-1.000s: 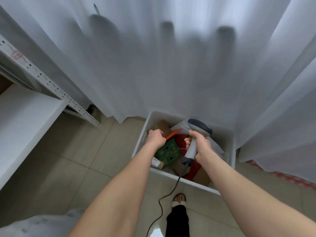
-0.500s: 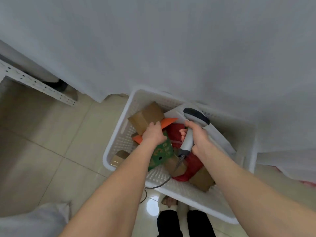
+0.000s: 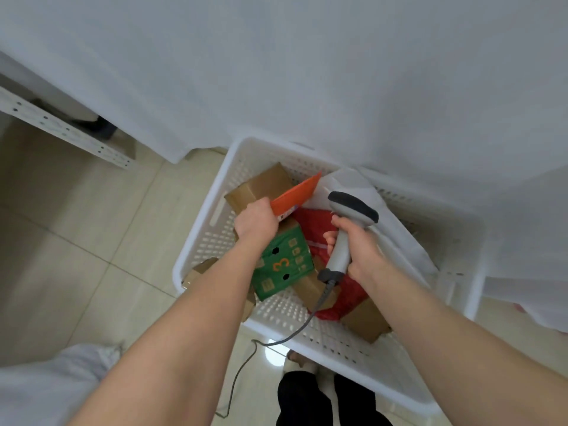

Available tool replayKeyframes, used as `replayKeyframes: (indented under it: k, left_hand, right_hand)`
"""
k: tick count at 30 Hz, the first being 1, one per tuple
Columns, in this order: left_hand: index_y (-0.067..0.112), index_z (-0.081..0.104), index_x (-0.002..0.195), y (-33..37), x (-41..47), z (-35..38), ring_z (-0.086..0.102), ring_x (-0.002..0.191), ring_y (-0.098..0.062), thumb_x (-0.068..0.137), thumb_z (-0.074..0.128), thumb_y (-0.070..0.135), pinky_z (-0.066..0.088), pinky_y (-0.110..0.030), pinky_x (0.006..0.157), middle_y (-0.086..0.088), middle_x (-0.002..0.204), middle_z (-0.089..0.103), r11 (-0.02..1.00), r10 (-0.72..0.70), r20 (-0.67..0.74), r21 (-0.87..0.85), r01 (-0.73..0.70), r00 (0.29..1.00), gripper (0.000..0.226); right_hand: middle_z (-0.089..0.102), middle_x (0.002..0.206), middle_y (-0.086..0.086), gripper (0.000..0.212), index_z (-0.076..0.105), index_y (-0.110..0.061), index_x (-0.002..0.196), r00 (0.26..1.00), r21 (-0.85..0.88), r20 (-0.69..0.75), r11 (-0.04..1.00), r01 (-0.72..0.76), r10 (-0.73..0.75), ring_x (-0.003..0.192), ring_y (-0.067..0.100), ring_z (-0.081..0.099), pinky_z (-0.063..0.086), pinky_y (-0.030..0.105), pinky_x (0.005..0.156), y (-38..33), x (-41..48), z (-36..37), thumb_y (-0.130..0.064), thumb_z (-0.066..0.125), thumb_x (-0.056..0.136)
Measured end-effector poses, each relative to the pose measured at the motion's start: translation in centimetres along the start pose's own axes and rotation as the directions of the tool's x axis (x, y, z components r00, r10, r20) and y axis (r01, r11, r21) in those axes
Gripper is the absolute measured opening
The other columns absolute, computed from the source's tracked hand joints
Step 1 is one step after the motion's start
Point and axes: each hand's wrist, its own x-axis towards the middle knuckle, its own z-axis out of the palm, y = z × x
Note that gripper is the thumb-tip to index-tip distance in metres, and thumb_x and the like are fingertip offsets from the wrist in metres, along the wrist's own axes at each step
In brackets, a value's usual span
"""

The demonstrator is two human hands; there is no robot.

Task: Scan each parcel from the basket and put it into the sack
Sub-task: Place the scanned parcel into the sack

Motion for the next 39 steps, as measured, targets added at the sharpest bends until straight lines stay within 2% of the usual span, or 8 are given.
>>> replayKeyframes:
  k: [4, 10, 13, 16, 22, 28, 32, 39]
  left_hand:
    - [0.021, 0.062, 0.114, 0.4, -2.1, -5.0, 0.063, 0.096, -0.031, 0.094, 0.038, 0.013, 0.052, -0.038, 0.079, -0.009, 0.104, 0.066, 0.948, -0.092, 0.013, -0.306, 0.091, 0.996, 0.032]
    - [0.010, 0.061, 0.116, 1.2, -7.3, -12.9, 0.065, 0.097, -0.036, 0.094, 0.049, 0.011, 0.053, -0.042, 0.088, -0.018, 0.104, 0.067, 0.747, -0.111, 0.159, -0.637, 0.188, 0.981, 0.025]
    - [0.006, 0.058, 0.112, 1.8, -11.1, -17.3, 0.064, 0.081, -0.027, 0.098, 0.046, 0.006, 0.054, -0.042, 0.082, -0.011, 0.090, 0.066, 0.606, -0.069, 0.254, -0.757, 0.243, 0.965, 0.018]
    - [0.012, 0.053, 0.103, 2.2, -14.4, -21.6, 0.063, 0.073, -0.020, 0.101, 0.043, 0.009, 0.055, -0.037, 0.075, -0.007, 0.088, 0.065, 0.531, -0.010, 0.351, -0.792, 0.302, 0.936, 0.010]
    - [0.008, 0.054, 0.119, 3.5, -19.9, -27.9, 0.065, 0.080, -0.020, 0.099, 0.051, 0.013, 0.053, -0.034, 0.068, -0.014, 0.110, 0.066, 0.507, 0.111, 0.365, -0.821, 0.263, 0.924, 0.021]
    - [0.006, 0.059, 0.123, 5.5, -24.9, -31.4, 0.067, 0.097, -0.029, 0.083, 0.072, 0.010, 0.054, -0.046, 0.088, -0.013, 0.111, 0.069, 0.485, 0.127, 0.347, -0.839, 0.247, 0.929, 0.043]
    - [0.005, 0.057, 0.125, 7.4, -28.9, -32.7, 0.065, 0.103, -0.032, 0.090, 0.063, 0.004, 0.053, -0.043, 0.084, -0.015, 0.117, 0.066, 0.456, 0.050, 0.253, -0.867, 0.204, 0.966, 0.035]
    - [0.004, 0.057, 0.125, 10.3, -35.3, -34.1, 0.064, 0.106, -0.034, 0.092, 0.059, 0.001, 0.051, -0.049, 0.093, -0.018, 0.118, 0.065, 0.363, 0.012, 0.178, -0.918, 0.162, 0.984, 0.034]
  right_hand:
    - [0.060, 0.057, 0.007, 0.017, 0.062, -0.004, 0.077, 1.000, 0.005, -0.026, 1.000, 0.015, -0.015, 0.044, 0.012, 0.053, 0.047, 0.024, 0.048, -1.2, -4.5, 1.3, -0.016, 0.067, 0.089]
    - [0.060, 0.056, 0.005, 0.009, 0.063, -0.005, 0.084, 0.998, 0.074, -0.029, 0.996, 0.051, -0.049, 0.042, 0.010, 0.052, 0.045, 0.022, 0.044, -4.2, -13.3, 2.8, -0.012, 0.065, 0.089]
    - [0.060, 0.061, 0.005, 0.006, 0.063, -0.006, 0.087, 0.995, 0.100, -0.066, 0.991, 0.088, -0.081, 0.043, 0.010, 0.054, 0.045, 0.020, 0.041, -5.9, -18.1, 2.7, -0.010, 0.067, 0.088]
    - [0.064, 0.074, 0.008, 0.008, 0.060, -0.007, 0.088, 0.991, 0.112, -0.096, 0.989, 0.101, -0.091, 0.058, 0.015, 0.059, 0.049, 0.022, 0.043, -7.9, -23.0, 2.6, -0.011, 0.068, 0.089]
    - [0.071, 0.091, 0.013, 0.029, 0.059, -0.003, 0.113, 0.984, 0.096, -0.075, 0.981, 0.169, -0.162, 0.062, 0.019, 0.067, 0.049, 0.023, 0.040, -11.1, -31.1, 1.9, -0.012, 0.069, 0.087]
    - [0.065, 0.060, 0.005, 0.006, 0.062, -0.007, 0.084, 0.952, 0.063, -0.063, 0.950, 0.305, -0.301, 0.043, 0.011, 0.059, 0.046, 0.020, 0.039, -13.0, -37.1, 0.0, -0.005, 0.067, 0.086]
    - [0.061, 0.070, 0.007, 0.011, 0.061, -0.007, 0.093, 0.931, 0.031, -0.054, 0.931, 0.363, -0.361, 0.053, 0.015, 0.057, 0.046, 0.022, 0.040, -13.5, -40.6, -2.2, -0.006, 0.069, 0.085]
    - [0.062, 0.070, 0.012, 0.005, 0.061, -0.001, 0.083, 0.900, -0.128, 0.103, 0.892, 0.434, -0.424, 0.042, 0.013, 0.055, 0.048, 0.023, 0.040, -14.5, -48.3, -5.5, -0.001, 0.058, 0.087]
